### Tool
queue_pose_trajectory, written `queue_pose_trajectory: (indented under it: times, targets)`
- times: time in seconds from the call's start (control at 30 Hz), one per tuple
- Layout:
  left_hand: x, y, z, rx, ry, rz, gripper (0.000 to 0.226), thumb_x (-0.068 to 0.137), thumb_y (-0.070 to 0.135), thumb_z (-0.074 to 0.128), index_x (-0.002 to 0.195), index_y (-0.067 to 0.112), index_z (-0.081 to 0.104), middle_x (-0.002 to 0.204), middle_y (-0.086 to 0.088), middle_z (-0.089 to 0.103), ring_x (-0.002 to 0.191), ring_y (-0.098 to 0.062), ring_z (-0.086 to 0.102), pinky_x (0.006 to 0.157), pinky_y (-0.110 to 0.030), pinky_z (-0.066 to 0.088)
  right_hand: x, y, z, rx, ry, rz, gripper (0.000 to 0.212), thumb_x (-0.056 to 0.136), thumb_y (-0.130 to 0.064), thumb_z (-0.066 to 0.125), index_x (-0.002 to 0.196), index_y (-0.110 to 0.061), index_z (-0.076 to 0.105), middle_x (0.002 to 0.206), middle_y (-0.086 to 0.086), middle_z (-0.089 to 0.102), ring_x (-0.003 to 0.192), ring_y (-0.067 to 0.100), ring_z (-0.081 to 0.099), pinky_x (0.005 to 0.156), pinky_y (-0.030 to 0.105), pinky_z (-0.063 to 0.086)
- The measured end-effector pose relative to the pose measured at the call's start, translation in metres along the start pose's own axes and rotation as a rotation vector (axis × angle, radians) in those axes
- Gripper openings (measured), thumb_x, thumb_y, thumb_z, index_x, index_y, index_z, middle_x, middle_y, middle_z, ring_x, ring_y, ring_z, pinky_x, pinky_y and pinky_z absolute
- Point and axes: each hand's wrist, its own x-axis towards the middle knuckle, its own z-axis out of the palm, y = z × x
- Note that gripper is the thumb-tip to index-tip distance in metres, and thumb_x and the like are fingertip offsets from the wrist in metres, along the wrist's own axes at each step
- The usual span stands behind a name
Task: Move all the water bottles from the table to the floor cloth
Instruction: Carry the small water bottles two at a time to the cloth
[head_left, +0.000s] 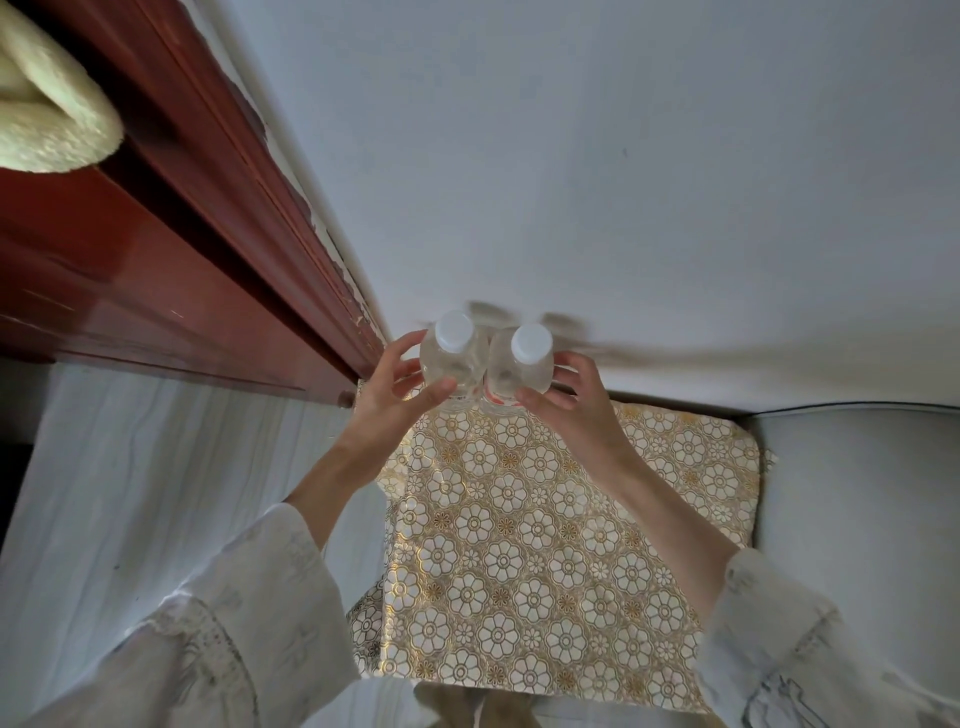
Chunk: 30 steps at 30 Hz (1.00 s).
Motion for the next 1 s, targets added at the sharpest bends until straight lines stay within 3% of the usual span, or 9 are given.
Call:
queue_pose_trajectory:
  times: [0.13,0.33,0.43,0.5,0.6,0.77,0.9,0.93,1.0]
  targets:
    - [-0.001,0.003,-0.002,0.046,-0.026,-0.017,0.07,0.068,0.039,0.068,0.13,0.037,0.036,0.133,-0.008,0.048,0.124,-0.021,0.047,0.101,-0.043,0.041,-0.005,-0.003,0.001,-0.024,-0.039,0.019,0.056,0.075,-0.032,0.069,0.12,-0.029,0.036,0.113,-0.022,0.048,0.117,0.009,0.047,0.105,0.043,0.033]
    - [-0.021,0.018,0.0,0.241,0.034,-0.105,0.085,0.077,0.041,0.067,0.142,0.031,0.014,0.149,-0.008,0.028,0.134,-0.022,0.033,0.106,-0.044,0.031,-0.027,-0.02,0.011,-0.137,0.035,0.132,0.075,0.078,-0.033,0.067,0.138,-0.016,0.026,0.144,0.004,0.038,0.128,0.02,0.039,0.106,0.043,0.033]
    - [-0.053,0.037,-0.001,0.351,0.105,-0.138,0.073,0.082,0.035,0.064,0.141,0.024,0.023,0.146,-0.007,0.032,0.129,-0.024,0.038,0.104,-0.046,0.036,-0.055,-0.038,0.012,-0.265,0.014,0.194,0.057,0.084,-0.034,0.06,0.132,-0.012,0.039,0.136,0.008,0.046,0.117,0.02,0.047,0.096,0.036,0.038]
    - [-0.085,0.052,-0.006,0.378,0.129,-0.151,0.06,0.084,0.032,0.06,0.136,0.021,0.032,0.14,-0.005,0.041,0.122,-0.02,0.043,0.099,-0.04,0.04,-0.081,-0.056,0.015,-0.3,-0.041,0.197,0.045,0.086,-0.033,0.056,0.125,-0.011,0.047,0.127,0.007,0.055,0.106,0.017,0.052,0.092,0.033,0.042]
    - [-0.145,0.066,-0.02,0.363,0.163,-0.14,0.04,0.088,0.03,0.055,0.126,0.021,0.047,0.116,0.003,0.056,0.109,-0.016,0.053,0.089,-0.031,0.043,-0.125,-0.08,0.025,-0.295,-0.123,0.151,0.037,0.086,-0.033,0.055,0.116,-0.012,0.054,0.113,0.005,0.062,0.098,0.017,0.058,0.096,0.037,0.045]
    - [-0.265,0.063,-0.042,0.32,0.448,-0.114,0.023,0.088,0.013,0.056,0.11,0.012,0.059,0.095,-0.001,0.061,0.1,-0.028,0.062,0.084,-0.037,0.047,-0.188,-0.105,0.052,-0.383,-0.343,0.023,0.022,0.088,-0.033,0.052,0.102,-0.017,0.056,0.1,0.005,0.065,0.094,0.018,0.063,0.092,0.039,0.05]
    - [-0.373,0.053,-0.063,0.211,0.69,-0.104,0.021,0.088,0.009,0.055,0.109,0.012,0.058,0.099,-0.007,0.064,0.099,-0.03,0.063,0.075,-0.019,0.048,-0.227,-0.123,0.081,-0.472,-0.515,-0.08,0.029,0.09,-0.031,0.049,0.111,-0.011,0.055,0.102,0.005,0.066,0.095,0.019,0.063,0.087,0.032,0.051]
    - [-0.401,0.052,-0.065,0.176,0.764,-0.092,0.022,0.088,0.009,0.054,0.11,0.012,0.057,0.102,-0.01,0.064,0.099,-0.03,0.062,0.076,-0.02,0.049,-0.238,-0.129,0.09,-0.475,-0.56,-0.113,0.029,0.09,-0.03,0.05,0.111,-0.011,0.056,0.1,0.004,0.066,0.094,0.017,0.064,0.086,0.03,0.051]
    - [-0.458,0.048,-0.058,0.1,0.918,-0.08,0.021,0.089,0.014,0.054,0.11,0.014,0.056,0.107,-0.014,0.064,0.098,-0.028,0.062,0.084,-0.036,0.049,-0.264,-0.142,0.115,-0.501,-0.663,-0.187,0.025,0.089,-0.028,0.052,0.109,-0.013,0.058,0.097,0.0,0.067,0.09,0.011,0.064,0.083,0.026,0.051]
